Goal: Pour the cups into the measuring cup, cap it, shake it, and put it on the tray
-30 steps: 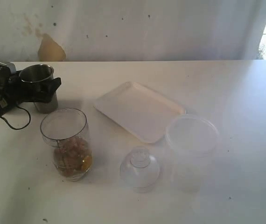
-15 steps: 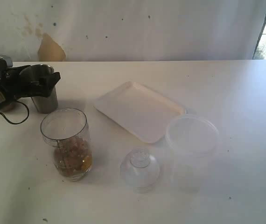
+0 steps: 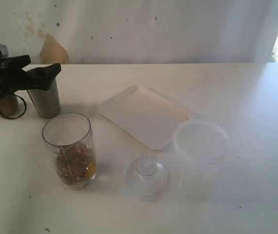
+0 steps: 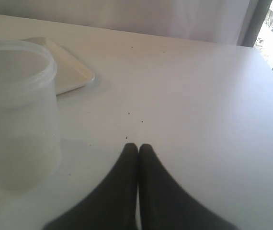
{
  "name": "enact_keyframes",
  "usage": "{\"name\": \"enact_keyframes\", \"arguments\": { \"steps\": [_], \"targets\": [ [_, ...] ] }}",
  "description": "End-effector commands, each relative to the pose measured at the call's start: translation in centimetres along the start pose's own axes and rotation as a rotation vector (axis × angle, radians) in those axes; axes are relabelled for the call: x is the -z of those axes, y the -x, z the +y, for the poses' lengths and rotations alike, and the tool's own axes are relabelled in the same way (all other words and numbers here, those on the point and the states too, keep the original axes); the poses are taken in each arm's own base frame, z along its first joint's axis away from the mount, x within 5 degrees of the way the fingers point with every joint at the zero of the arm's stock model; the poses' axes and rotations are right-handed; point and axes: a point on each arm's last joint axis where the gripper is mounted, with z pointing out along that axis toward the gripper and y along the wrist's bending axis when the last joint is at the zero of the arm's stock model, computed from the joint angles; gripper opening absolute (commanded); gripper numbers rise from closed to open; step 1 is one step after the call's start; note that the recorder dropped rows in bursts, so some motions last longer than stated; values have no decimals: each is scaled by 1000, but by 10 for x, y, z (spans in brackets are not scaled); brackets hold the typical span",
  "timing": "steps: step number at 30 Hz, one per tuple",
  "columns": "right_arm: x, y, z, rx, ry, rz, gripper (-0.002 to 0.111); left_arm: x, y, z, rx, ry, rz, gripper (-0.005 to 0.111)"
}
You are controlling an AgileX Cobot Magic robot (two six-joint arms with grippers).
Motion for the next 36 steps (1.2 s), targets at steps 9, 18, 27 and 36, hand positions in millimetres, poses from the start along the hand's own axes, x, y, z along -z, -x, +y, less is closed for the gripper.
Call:
{"name": "enact_keyframes", "arguments": {
  "steps": [9,18,27,36],
  "targets": [
    [-1,-1,0,5,-4,2,0,14,79,-17,-21,-69,-137,105],
    [-1,-1,0,5,-4,2,0,43,146,-39,-95,-86,-83,105],
    [-1,-1,0,5,-4,2,0,97,212,-58,-129,92,0,100],
    [-1,-1,0,5,-4,2,0,158,260,-111,-234,-46,-15,1]
  ]
}}
